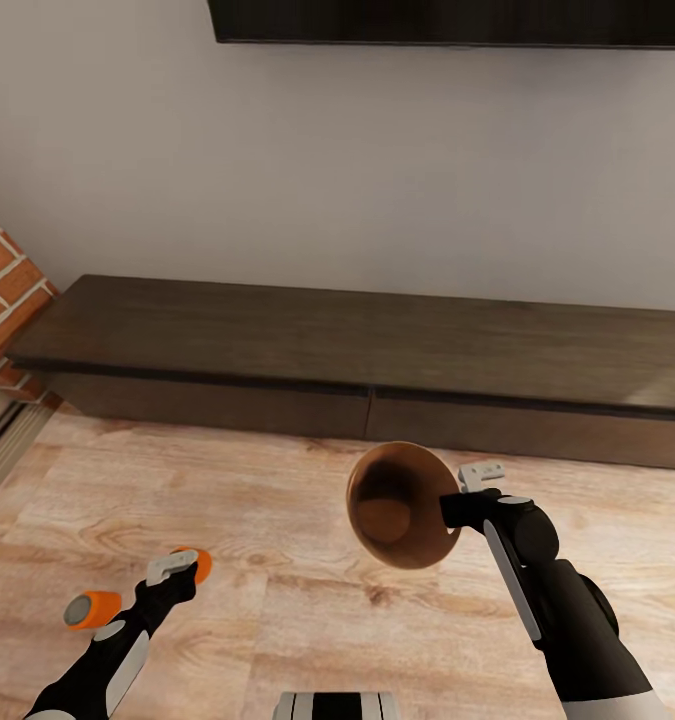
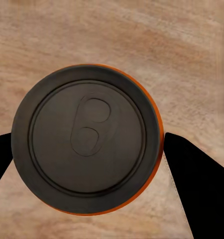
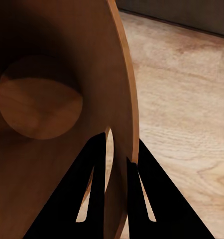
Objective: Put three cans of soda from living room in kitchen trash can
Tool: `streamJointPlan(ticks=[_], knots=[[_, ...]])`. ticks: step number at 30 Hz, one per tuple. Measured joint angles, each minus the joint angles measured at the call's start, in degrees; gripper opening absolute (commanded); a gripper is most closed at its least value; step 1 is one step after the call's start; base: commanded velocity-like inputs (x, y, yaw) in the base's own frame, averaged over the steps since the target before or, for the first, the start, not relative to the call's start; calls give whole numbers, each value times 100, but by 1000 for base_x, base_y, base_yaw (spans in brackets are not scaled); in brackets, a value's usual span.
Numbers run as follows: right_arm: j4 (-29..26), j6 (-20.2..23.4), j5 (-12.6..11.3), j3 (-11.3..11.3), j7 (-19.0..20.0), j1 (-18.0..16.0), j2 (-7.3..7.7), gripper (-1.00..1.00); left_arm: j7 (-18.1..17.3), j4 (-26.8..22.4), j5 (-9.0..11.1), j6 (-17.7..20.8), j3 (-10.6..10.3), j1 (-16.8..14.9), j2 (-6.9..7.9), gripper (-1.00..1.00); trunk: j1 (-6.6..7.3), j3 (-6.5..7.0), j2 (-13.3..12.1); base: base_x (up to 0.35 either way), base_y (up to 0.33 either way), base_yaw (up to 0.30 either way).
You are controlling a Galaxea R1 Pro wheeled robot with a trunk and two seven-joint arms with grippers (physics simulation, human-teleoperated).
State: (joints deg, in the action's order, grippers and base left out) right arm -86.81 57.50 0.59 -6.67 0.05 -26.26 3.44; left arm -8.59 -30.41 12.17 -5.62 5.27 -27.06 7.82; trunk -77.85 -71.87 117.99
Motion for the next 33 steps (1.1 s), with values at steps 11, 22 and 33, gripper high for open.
streamJointPlan(ticks=[11, 22, 33], knots=[[0, 0, -2, -6, 0, 0, 0, -100, -703, 0, -2, 23, 11, 2, 6, -100, 242, 197, -441, 0, 0, 0], [8, 0, -1, -9, 0, 0, 0, -100, -1552, -9, 3, 51, 18, 0, 159, -100, 483, 395, -882, 0, 0, 0], [9, 0, -9, -14, 0, 0, -6, -100, -2098, -120, 2, 92, 25, 3, 206, -100, 725, 592, -1324, 0, 0, 0]])
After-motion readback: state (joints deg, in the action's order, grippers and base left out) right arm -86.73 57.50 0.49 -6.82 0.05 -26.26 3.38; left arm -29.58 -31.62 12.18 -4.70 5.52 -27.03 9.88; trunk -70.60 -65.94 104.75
